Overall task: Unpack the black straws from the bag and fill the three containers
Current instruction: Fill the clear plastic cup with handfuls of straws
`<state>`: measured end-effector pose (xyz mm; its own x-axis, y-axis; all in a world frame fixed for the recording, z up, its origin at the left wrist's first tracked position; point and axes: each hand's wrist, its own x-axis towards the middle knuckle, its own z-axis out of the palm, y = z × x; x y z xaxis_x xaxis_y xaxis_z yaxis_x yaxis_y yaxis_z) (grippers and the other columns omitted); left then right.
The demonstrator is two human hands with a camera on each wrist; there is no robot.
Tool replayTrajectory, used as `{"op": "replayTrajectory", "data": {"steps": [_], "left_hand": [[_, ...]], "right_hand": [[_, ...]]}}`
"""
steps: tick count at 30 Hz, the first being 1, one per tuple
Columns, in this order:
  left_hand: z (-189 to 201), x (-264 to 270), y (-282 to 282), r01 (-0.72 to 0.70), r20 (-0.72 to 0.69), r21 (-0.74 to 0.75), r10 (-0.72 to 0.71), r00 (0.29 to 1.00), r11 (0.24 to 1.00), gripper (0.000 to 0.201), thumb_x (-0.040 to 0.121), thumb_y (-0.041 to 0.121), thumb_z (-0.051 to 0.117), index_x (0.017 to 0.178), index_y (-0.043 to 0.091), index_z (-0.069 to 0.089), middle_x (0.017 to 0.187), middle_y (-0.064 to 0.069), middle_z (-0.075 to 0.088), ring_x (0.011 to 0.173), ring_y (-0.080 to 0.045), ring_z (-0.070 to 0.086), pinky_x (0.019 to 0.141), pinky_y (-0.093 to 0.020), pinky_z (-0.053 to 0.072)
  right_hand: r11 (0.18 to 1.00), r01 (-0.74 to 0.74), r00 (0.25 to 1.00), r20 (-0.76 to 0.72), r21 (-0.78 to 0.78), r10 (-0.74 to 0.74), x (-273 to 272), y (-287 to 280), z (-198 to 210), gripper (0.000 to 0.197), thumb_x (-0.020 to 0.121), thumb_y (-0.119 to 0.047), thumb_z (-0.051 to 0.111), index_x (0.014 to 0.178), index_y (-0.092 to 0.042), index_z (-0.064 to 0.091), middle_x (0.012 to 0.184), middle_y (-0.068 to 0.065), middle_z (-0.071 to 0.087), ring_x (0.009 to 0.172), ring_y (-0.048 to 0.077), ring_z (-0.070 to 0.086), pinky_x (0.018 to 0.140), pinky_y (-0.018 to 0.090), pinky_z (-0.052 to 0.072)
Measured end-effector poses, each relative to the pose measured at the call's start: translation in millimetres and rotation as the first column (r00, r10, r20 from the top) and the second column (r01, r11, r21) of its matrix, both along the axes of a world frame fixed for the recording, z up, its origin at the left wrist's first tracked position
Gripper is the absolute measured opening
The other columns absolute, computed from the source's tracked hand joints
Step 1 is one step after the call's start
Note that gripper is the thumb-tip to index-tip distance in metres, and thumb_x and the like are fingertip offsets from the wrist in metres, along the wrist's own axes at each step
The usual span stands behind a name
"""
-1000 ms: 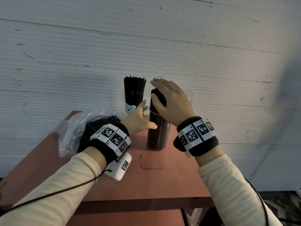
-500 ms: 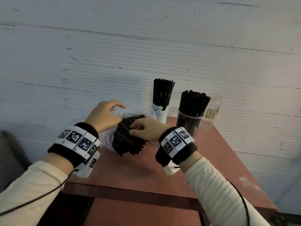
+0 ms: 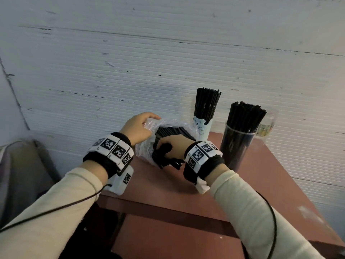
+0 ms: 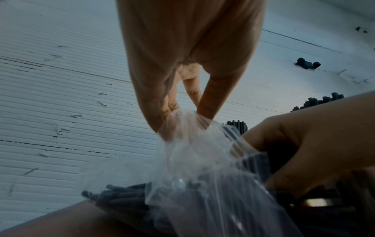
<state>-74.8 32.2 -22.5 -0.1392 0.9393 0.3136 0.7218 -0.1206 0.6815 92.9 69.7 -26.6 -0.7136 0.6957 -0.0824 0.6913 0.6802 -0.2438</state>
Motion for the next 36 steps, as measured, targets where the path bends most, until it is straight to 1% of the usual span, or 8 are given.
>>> {"op": "replayTrajectory", "data": {"steps": [4,9,13,17,21,27,32,36], "left_hand": [[-1,-1,-1,-0.006,0.022,-0.013,0.007,1.0,1.0,0.056,0.077,-0.008,0.058,0.112,0.037,0.061,0.121,-0.011,0.061,0.098,-0.017,0.052,0.08,-0.04,0.053],[-3,0,2,-0.006,0.026,-0.071,0.008,1.0,0.997,0.055,0.08,-0.009,0.06,0.123,0.026,0.06,0.139,-0.005,0.052,0.13,-0.02,0.046,0.086,-0.024,0.039],[-3,-1,2,-0.01,0.037,-0.087,0.014,0.999,0.996,0.057,0.081,-0.009,0.06,0.124,0.028,0.058,0.142,-0.007,0.049,0.131,-0.019,0.045,0.084,-0.026,0.041],[-4,-1,2,-0.019,0.017,-0.107,0.021,1.0,0.994,0.058,0.081,-0.008,0.06,0.125,0.03,0.057,0.143,-0.007,0.048,0.126,-0.016,0.047,0.075,-0.025,0.046],[-5,0,1,-0.023,-0.007,-0.114,0.023,1.0,0.993,0.058,0.082,-0.007,0.059,0.126,0.03,0.056,0.142,-0.005,0.049,0.111,-0.013,0.051,0.082,-0.029,0.047],[-2,1,1,-0.024,-0.017,-0.119,0.022,1.0,0.993,0.059,0.081,-0.007,0.059,0.127,0.03,0.056,0.143,-0.004,0.048,0.114,-0.011,0.049,0.08,-0.025,0.041],[-2,3,0,-0.038,-0.04,-0.117,0.033,0.999,0.992,0.057,0.08,-0.005,0.062,0.126,0.028,0.055,0.141,-0.004,0.049,0.095,-0.014,0.05,0.081,-0.035,0.049],[-4,11,-1,-0.071,-0.09,-0.05,0.066,0.994,0.996,0.064,0.076,0.006,0.072,0.133,0.023,0.049,0.142,-0.008,0.043,0.122,-0.023,0.05,0.094,-0.031,0.044]], "right_hand": [[0.995,0.07,0.981,-0.175,-0.065,-0.081,11,11,-1,0.029,0.088,-0.014,0.067,0.115,-0.026,0.068,0.112,0.001,0.067,0.092,0.019,0.069,0.065,0.012,0.046],[0.995,0.078,0.967,-0.236,-0.058,-0.09,18,15,3,0.028,0.088,-0.024,0.068,0.115,-0.031,0.069,0.119,-0.003,0.066,0.105,0.016,0.063,0.097,0.028,0.047],[0.99,0.097,0.941,-0.315,-0.104,-0.125,23,14,5,0.026,0.091,-0.014,0.064,0.115,-0.024,0.065,0.097,-0.002,0.067,0.074,0.016,0.069,0.065,0.014,0.051],[0.988,0.132,0.908,-0.392,-0.075,-0.151,29,16,4,0.024,0.089,-0.012,0.065,0.112,-0.021,0.067,0.086,0.005,0.073,0.07,0.014,0.069,0.052,0.003,0.043],[0.983,0.149,0.875,-0.448,-0.107,-0.181,34,17,2,0.032,0.09,-0.014,0.066,0.121,-0.025,0.067,0.096,0.004,0.074,0.079,0.015,0.072,0.071,0.011,0.052],[0.983,0.136,0.864,-0.471,-0.12,-0.177,42,17,3,0.03,0.09,-0.013,0.066,0.118,-0.024,0.068,0.101,0.002,0.073,0.078,0.013,0.072,0.077,0.016,0.055],[0.982,0.123,0.864,-0.471,-0.145,-0.178,51,14,7,0.023,0.09,-0.011,0.065,0.11,-0.02,0.073,0.094,0.004,0.075,0.079,0.013,0.072,0.073,0.011,0.054],[0.982,0.123,0.857,-0.484,-0.145,-0.179,63,11,12,0.023,0.089,-0.009,0.065,0.109,-0.018,0.073,0.089,0.003,0.074,0.075,0.011,0.071,0.069,0.006,0.051]]}}
